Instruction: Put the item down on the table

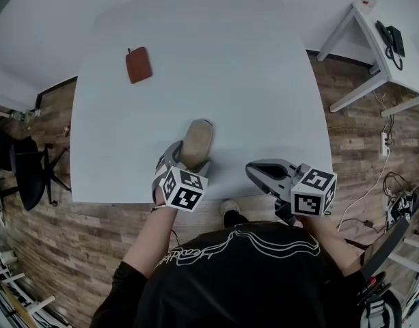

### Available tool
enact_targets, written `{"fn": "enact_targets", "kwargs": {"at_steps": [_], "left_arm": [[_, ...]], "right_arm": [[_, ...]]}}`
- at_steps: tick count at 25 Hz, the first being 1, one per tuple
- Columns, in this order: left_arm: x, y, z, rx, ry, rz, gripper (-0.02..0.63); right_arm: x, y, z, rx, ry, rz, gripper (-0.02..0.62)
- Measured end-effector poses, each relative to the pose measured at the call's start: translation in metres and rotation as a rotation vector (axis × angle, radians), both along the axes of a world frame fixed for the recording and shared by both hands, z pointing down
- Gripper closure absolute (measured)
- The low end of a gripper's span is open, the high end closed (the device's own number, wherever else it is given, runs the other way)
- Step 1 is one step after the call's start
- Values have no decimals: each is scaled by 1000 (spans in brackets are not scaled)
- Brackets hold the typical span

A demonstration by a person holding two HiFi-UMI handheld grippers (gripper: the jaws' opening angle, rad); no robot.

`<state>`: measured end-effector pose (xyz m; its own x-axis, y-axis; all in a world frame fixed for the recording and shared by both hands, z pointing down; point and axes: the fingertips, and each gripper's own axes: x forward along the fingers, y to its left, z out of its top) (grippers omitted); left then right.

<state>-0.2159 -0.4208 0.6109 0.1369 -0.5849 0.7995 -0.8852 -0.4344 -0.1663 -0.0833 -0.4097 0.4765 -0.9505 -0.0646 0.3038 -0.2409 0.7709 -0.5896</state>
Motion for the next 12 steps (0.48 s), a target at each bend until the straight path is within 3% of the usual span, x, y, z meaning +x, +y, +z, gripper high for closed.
{"fn": "enact_targets", "kwargs": {"at_steps": [5, 9, 12], "left_arm": [[1, -2, -2, 54, 15, 6, 204], [8, 3, -16, 100, 91, 18, 184], [10, 41, -49, 160, 157, -12, 184]], "right_arm": [[-2, 8, -3, 6, 0, 6, 588], [1, 20, -12, 43, -6, 27, 588], [3, 62, -30, 89, -21, 40, 588]]}}
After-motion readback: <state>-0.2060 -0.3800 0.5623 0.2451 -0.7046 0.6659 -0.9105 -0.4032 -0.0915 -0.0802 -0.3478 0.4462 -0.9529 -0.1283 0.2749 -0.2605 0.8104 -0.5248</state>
